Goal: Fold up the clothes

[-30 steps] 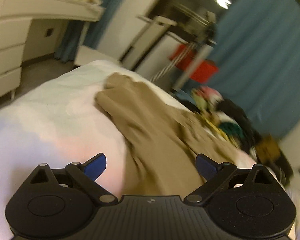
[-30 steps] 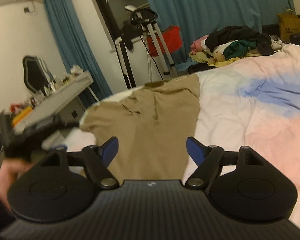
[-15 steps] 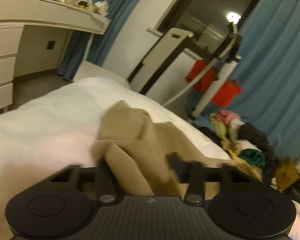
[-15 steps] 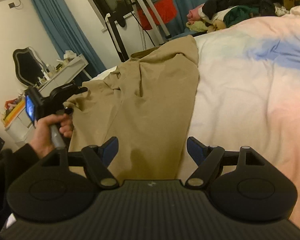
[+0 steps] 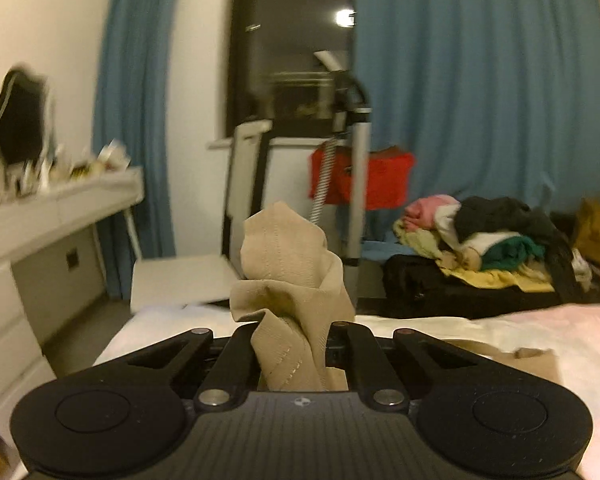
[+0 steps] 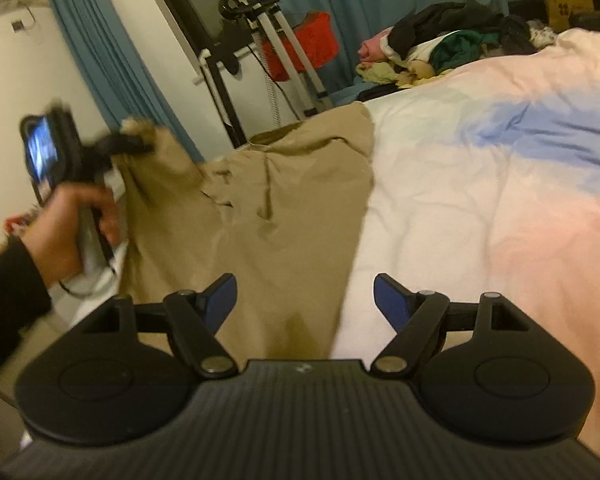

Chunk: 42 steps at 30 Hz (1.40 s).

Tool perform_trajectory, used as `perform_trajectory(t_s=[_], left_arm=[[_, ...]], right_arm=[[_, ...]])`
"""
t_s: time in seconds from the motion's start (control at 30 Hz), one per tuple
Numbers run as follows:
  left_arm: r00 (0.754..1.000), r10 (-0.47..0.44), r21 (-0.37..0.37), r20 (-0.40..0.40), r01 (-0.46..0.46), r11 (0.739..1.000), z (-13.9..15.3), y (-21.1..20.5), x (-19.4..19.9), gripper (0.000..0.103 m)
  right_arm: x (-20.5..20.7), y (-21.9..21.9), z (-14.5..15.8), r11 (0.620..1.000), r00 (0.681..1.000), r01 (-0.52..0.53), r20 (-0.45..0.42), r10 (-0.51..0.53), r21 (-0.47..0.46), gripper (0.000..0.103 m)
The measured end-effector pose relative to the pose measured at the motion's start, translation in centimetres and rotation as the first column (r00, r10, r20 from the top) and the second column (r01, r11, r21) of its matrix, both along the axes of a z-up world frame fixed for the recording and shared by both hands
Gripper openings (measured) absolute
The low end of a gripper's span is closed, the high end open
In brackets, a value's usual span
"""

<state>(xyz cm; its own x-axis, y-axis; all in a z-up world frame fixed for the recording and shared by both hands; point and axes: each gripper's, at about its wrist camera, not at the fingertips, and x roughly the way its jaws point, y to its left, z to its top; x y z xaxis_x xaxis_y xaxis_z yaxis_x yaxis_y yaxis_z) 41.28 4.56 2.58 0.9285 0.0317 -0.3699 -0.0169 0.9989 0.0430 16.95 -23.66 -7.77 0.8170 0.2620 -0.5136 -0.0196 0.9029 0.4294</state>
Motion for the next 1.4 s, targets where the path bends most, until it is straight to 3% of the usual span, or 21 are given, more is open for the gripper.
perform_trajectory(t_s=[0.07, 0.2, 0.27, 0.33, 0.43, 0.5, 0.57, 0.63, 0.7, 0.93, 1.13, 1.27, 1.4], left_arm=[[1.000, -0.027, 0.051, 0.001, 0.027, 0.998, 1.1, -3.6, -0.1, 0.006], [0.997, -0.064, 0.096, -0.040, 0.067, 0.993, 0.2, -10.2, 0.9, 0.007], [0.995, -0.070, 0.101, -0.066, 0.077, 0.992, -1.2, -12.7, 1.9, 0.007], [0.994, -0.063, 0.057, -0.091, 0.068, 0.996, -3.1, -13.7, 2.4, 0.011], [0.989, -0.048, -0.004, -0.140, 0.047, 0.999, -5.9, -14.6, 3.1, 0.030], [0.985, -0.038, -0.009, -0.166, 0.037, 0.999, -7.0, -14.7, 2.9, 0.049], [0.985, -0.048, -0.030, -0.165, 0.044, 0.999, -7.0, -14.0, 1.7, 0.060], [0.985, -0.070, -0.053, -0.158, 0.062, 0.997, -6.6, -13.3, 0.2, 0.063], [0.987, -0.093, -0.048, -0.130, 0.088, 0.995, -5.5, -12.6, -3.4, 0.070], [0.982, -0.169, -0.026, -0.088, 0.168, 0.986, -2.4, -9.9, -19.5, 0.076], [0.975, -0.192, -0.073, -0.113, 0.185, 0.980, -2.9, -6.3, -33.0, 0.082], [0.968, -0.209, -0.137, -0.137, 0.190, 0.972, -2.7, -3.9, -37.9, 0.082], [0.978, -0.191, -0.192, -0.085, 0.172, 0.966, -0.9, -0.5, -40.8, 0.082]], right_arm=[[-0.3, -0.4, 0.1, 1.000, 1.000, 0.008, -0.004, -0.008, 0.002, 0.078], [-0.4, -1.3, 0.3, 0.999, 0.999, 0.038, 0.015, -0.038, -0.008, 0.077], [-0.3, -2.0, 0.0, 0.998, 0.998, 0.059, 0.010, -0.059, 0.001, 0.078], [0.0, -2.7, -0.5, 0.997, 0.998, 0.069, -0.001, -0.069, 0.022, 0.078], [0.4, -3.3, -1.6, 0.997, 0.997, 0.080, 0.001, -0.080, 0.021, 0.077], [0.9, -3.8, -2.1, 0.995, 0.996, 0.091, -0.019, -0.090, 0.035, 0.079], [1.1, -3.9, -2.3, 0.994, 0.996, 0.090, -0.018, -0.089, 0.055, 0.079], [1.1, -3.7, -2.0, 0.995, 0.997, 0.083, 0.003, -0.084, 0.046, 0.079], [0.9, -3.2, -1.7, 0.997, 0.997, 0.073, 0.019, -0.074, 0.035, 0.079], [-0.8, -2.2, -0.5, 0.998, 0.996, 0.049, 0.070, -0.046, -0.032, 0.078], [-4.0, -2.0, 0.7, 0.998, 0.996, 0.003, 0.095, 0.002, -0.057, 0.077], [-6.8, -2.0, 1.3, 0.998, 0.999, -0.044, 0.019, 0.044, -0.038, 0.078], [-9.0, -0.2, 2.2, 0.994, 0.999, -0.041, 0.017, 0.043, -0.102, 0.078]])
